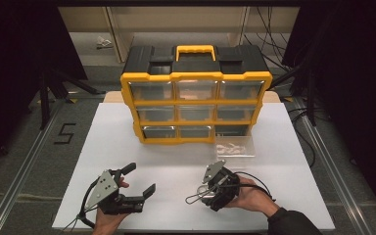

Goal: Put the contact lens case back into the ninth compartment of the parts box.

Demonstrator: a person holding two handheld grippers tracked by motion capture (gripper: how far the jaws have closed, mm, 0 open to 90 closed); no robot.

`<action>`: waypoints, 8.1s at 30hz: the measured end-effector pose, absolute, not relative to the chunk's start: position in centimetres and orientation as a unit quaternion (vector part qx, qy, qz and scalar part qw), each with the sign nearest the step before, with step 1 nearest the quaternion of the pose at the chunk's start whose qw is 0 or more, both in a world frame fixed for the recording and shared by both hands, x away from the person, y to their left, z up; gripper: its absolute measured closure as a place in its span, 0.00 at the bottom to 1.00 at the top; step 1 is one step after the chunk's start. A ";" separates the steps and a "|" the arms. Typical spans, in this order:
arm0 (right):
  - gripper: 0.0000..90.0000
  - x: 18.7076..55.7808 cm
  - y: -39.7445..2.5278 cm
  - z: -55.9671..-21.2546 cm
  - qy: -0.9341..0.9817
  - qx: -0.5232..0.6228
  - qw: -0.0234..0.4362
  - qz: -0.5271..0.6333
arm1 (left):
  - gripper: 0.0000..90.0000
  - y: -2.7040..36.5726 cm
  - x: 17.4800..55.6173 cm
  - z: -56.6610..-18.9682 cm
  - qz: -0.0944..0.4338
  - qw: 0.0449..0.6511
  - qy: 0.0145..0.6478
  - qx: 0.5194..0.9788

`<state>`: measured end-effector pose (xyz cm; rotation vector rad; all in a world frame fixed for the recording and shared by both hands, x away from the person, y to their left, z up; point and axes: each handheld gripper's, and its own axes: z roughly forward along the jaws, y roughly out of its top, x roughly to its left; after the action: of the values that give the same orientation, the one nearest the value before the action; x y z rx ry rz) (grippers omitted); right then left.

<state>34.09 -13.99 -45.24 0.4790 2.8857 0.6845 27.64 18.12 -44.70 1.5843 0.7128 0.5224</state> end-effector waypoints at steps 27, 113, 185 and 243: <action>0.48 35.1 -13.3 -46.7 0.966 0.150 0.034 0.206 | 0.09 18.2 27.6 -44.7 0.229 0.616 0.311 0.687; 0.55 34.5 -15.8 -40.6 0.918 0.175 0.104 0.341 | 0.09 18.3 27.4 -44.6 0.236 0.615 0.311 0.685; 0.55 35.4 -19.6 -37.5 0.831 0.259 0.194 0.452 | 0.09 18.3 27.4 -44.6 0.238 0.614 0.311 0.686; 0.55 37.5 -24.2 -37.6 0.797 0.331 0.220 0.454 | 0.09 18.3 27.3 -44.6 0.240 0.614 0.310 0.685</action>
<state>37.49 -24.24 -37.57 0.9164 2.2049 1.2553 27.33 18.32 -44.63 1.5792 0.7154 0.5529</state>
